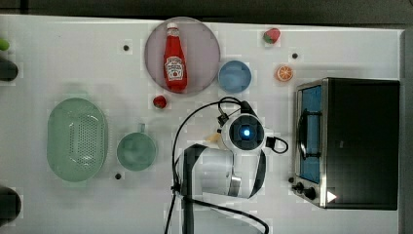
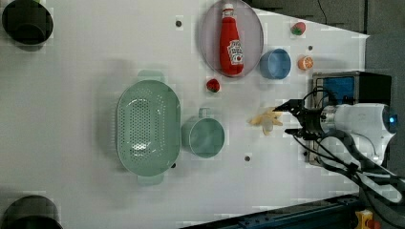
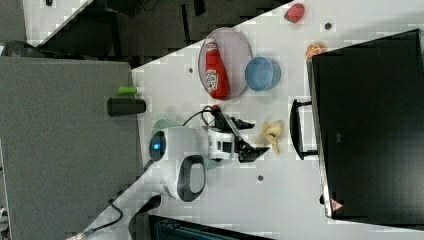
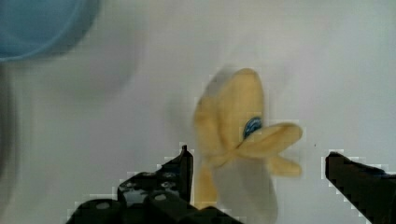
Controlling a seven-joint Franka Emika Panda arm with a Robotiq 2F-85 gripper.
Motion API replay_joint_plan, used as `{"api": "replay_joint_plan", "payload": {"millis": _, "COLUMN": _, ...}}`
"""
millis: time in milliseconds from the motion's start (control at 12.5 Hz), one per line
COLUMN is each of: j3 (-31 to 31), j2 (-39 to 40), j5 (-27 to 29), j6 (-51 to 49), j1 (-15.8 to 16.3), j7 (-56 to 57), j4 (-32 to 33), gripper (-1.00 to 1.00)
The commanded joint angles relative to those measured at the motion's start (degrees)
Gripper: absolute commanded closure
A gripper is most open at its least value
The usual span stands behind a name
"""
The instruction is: Pick banana from table and place on oven.
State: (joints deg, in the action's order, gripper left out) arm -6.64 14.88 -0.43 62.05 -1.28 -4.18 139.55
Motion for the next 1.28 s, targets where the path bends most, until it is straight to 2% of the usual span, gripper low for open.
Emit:
{"api": "replay_joint_plan", "payload": {"millis": 80, "j3": 1.4, "j2": 2.7, "j5": -0.1, "j6": 3.8, "j1": -0.2, "j7": -0.5, "j4": 1.8, "gripper": -0.92}}
{"api": "replay_joint_plan", "payload": {"millis": 320, "j3": 1.3, "j2": 4.8, "j5": -0.1, "j6": 6.9, "j1": -0.3, "j7": -0.5, "j4": 1.9, "gripper": -0.18}}
{"api": "replay_joint_plan", "payload": {"millis": 560, "j3": 1.2, "j2": 4.6, "j5": -0.1, "j6": 7.0, "j1": -0.3, "j7": -0.5, "j4": 1.7, "gripper": 0.48}}
{"api": "replay_joint_plan", "payload": {"millis": 800, "j3": 1.3, "j2": 3.4, "j5": -0.1, "j6": 6.9, "j1": -0.2, "j7": -0.5, "j4": 1.4, "gripper": 0.49}}
{"api": "replay_joint_plan", "payload": {"millis": 1040, "j3": 1.4, "j2": -3.8, "j5": -0.1, "j6": 5.5, "j1": -0.2, "j7": -0.5, "j4": 0.3, "gripper": 0.49}}
{"api": "replay_joint_plan", "payload": {"millis": 1280, "j3": 1.8, "j2": -13.8, "j5": -0.1, "j6": -7.4, "j1": -0.1, "j7": -0.5, "j4": -3.3, "gripper": 0.49}}
